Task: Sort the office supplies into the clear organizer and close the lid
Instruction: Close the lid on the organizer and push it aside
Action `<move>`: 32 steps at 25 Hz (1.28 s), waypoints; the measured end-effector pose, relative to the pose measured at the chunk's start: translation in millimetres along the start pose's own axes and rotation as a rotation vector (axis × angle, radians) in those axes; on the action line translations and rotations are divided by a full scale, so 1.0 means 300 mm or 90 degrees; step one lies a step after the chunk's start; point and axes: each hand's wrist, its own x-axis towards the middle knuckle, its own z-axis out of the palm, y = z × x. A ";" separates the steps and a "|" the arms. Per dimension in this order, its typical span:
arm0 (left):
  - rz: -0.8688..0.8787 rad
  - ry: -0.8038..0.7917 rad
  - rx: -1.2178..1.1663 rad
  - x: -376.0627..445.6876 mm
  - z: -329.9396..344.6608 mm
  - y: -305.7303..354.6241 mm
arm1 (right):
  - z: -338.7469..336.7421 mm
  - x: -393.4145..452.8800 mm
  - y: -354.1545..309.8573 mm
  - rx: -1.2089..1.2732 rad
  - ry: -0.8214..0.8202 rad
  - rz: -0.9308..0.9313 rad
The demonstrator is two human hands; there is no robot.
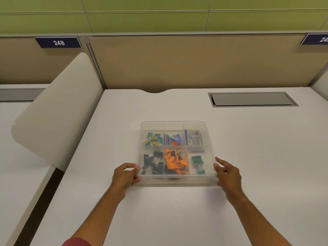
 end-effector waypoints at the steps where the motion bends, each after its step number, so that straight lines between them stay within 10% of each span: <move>1: 0.000 0.003 0.003 -0.004 0.001 0.004 | 0.003 -0.002 -0.001 -0.011 0.005 -0.007; 8: 0.223 0.036 0.246 -0.048 0.043 -0.021 | 0.040 -0.037 -0.028 -0.166 -0.067 -0.060; 32: 0.289 -0.010 0.587 -0.001 0.042 0.026 | 0.046 0.035 -0.094 -0.386 -0.160 -0.152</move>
